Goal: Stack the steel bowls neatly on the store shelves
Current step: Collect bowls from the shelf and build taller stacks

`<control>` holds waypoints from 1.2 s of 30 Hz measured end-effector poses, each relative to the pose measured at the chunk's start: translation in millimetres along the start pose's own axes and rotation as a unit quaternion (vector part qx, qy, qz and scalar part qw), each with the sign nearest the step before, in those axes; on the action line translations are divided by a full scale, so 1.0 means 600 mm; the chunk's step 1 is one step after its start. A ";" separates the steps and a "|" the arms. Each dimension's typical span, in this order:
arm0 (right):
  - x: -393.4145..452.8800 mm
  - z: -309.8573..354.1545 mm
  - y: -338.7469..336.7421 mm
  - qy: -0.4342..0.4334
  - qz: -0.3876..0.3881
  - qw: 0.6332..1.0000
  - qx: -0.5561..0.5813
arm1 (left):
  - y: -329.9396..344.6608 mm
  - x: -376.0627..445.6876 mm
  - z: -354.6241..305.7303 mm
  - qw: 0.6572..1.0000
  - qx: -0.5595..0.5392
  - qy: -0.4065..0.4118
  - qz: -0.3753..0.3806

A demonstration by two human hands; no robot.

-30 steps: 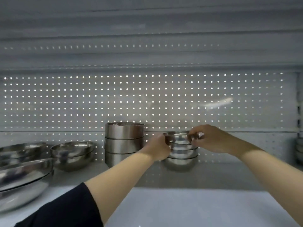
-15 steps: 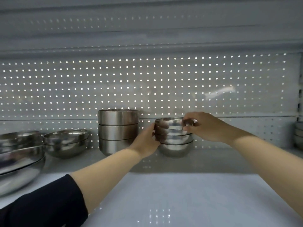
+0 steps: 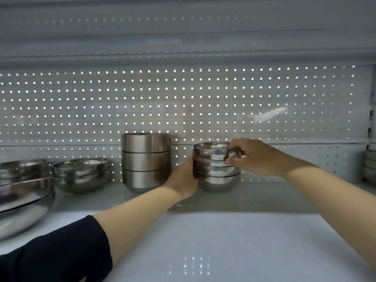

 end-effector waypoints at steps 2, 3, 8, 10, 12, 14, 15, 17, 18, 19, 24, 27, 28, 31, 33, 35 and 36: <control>-0.001 0.000 0.001 0.000 -0.004 1.000 0.004 | 0.002 -0.002 0.000 1.000 0.000 0.002 0.004; -0.001 0.001 0.000 -0.001 -0.008 1.000 0.004 | 0.002 -0.003 -0.001 1.000 0.002 0.004 0.006; 0.000 -0.014 -0.011 0.027 -0.030 0.998 0.040 | 0.006 -0.004 0.000 1.000 0.029 -0.002 0.008; -0.001 -0.024 -0.011 0.041 -0.033 0.996 0.071 | 0.006 -0.006 0.000 0.999 0.034 -0.003 0.007; -0.004 -0.032 -0.004 0.057 -0.039 0.992 0.101 | 0.006 -0.008 -0.001 0.999 0.035 0.002 0.006; -0.005 -0.038 0.000 0.067 -0.055 0.989 0.120 | 0.006 -0.008 -0.002 0.999 0.037 0.006 0.005; -0.005 -0.040 0.000 0.069 -0.064 0.988 0.124 | 0.006 -0.008 -0.002 0.999 0.040 0.008 0.005; -0.003 -0.043 -0.002 0.071 -0.075 0.986 0.127 | 0.006 -0.007 -0.001 0.999 0.045 0.005 0.006; -0.002 -0.044 -0.003 0.072 -0.076 0.987 0.125 | 0.005 -0.007 -0.001 0.999 0.046 0.004 0.006; -0.002 -0.044 -0.003 0.072 -0.075 0.987 0.122 | 0.004 -0.007 -0.001 0.999 0.047 0.003 0.005; 0.000 -0.039 -0.005 0.058 -0.086 0.987 0.122 | 0.005 -0.011 -0.002 0.998 0.066 0.004 0.006; 0.001 -0.037 -0.006 0.052 -0.096 0.987 0.117 | 0.007 -0.014 -0.005 0.998 0.070 -0.001 0.002; 0.001 -0.038 -0.006 0.054 -0.094 0.987 0.116 | 0.007 -0.015 -0.005 0.998 0.067 -0.006 0.000; -0.002 -0.051 -0.003 0.089 -0.086 0.983 0.135 | 0.008 -0.014 -0.003 0.998 0.051 -0.027 -0.002; -0.005 -0.063 0.005 0.120 -0.073 0.975 0.173 | 0.010 -0.013 0.000 0.998 0.046 -0.040 -0.003; -0.006 -0.071 0.020 0.135 -0.050 0.968 0.206 | 0.013 -0.012 0.005 0.998 0.040 -0.050 0.004; -0.007 -0.072 0.028 0.135 -0.038 0.965 0.221 | 0.015 -0.011 0.007 0.998 0.036 -0.053 0.009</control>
Point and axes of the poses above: each hand's wrist, its own x-axis towards the middle knuckle, its own y-axis out of the palm, z = x × y, the point moved 8 cm from there along x, towards the middle knuckle, and after that the axes turned 8 degrees about -y, right-handed, at the moved point
